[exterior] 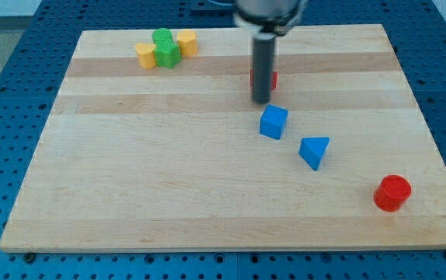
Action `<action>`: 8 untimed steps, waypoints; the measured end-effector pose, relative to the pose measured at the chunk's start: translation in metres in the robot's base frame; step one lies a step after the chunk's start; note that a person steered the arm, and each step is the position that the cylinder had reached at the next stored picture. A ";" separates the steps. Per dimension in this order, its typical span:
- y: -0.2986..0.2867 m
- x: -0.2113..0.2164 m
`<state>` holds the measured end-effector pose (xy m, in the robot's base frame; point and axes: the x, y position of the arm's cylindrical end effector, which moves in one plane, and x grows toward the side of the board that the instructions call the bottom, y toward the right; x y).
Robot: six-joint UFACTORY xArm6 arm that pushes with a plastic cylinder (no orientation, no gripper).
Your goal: Move the blue cube and red star towards the center left of the board
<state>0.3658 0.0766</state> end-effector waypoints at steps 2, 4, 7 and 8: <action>0.090 0.072; -0.006 0.078; 0.056 0.037; 0.041 0.006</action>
<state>0.3714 0.1180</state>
